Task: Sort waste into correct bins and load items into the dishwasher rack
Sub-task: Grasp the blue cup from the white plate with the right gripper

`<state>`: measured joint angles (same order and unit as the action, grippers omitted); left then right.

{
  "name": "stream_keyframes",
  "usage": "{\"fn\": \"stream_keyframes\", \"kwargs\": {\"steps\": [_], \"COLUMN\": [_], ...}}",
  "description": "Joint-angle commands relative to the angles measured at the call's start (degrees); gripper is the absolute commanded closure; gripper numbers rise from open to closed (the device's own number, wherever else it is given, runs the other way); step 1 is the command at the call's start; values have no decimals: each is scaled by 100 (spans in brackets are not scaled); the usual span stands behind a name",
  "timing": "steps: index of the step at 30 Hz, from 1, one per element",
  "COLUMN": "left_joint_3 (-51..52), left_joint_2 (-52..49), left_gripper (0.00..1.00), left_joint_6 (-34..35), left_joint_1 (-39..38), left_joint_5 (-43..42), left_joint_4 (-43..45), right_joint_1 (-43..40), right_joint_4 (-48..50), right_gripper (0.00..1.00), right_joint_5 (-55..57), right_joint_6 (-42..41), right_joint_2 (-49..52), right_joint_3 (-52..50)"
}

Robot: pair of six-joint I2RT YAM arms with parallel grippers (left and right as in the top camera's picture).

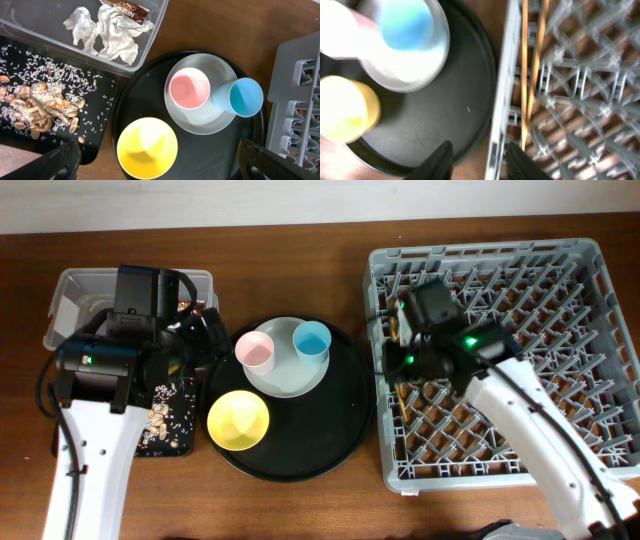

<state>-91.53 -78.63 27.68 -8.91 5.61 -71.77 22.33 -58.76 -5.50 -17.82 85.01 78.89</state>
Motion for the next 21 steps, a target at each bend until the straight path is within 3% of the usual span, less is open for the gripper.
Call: {"fn": "stream_keyframes", "kwargs": {"steps": [1,3,4,8,13,18,21], "left_joint_3": [-66,-66,-68,-68,-68,-68,-68], "left_joint_2": [48,48,48,48,48,48,48], "left_gripper": [1,1,1,1,1,1,1], "left_joint_6": [-33,-31,-31,-31,-31,-33,-31], "left_joint_1": [20,20,20,20,20,20,20], "left_joint_5": [24,24,24,24,24,24,24], "left_joint_4": [4,4,4,4,4,4,4], "right_joint_1": [-22,63,254,1189,1532,1519,1521], "right_joint_4": [114,525,767,1858,3329,3541,3453], "right_gripper": [57,68,69,69,63,65,72], "right_joint_5": [-251,-815,-793,13,317,365,363], "right_joint_6": [90,404,621,1012,1189,1340,1462], "right_joint_2": [-42,-17,-15,389,2194,2612,2632], "right_joint_3": [278,275,275,275,275,275,264]}}
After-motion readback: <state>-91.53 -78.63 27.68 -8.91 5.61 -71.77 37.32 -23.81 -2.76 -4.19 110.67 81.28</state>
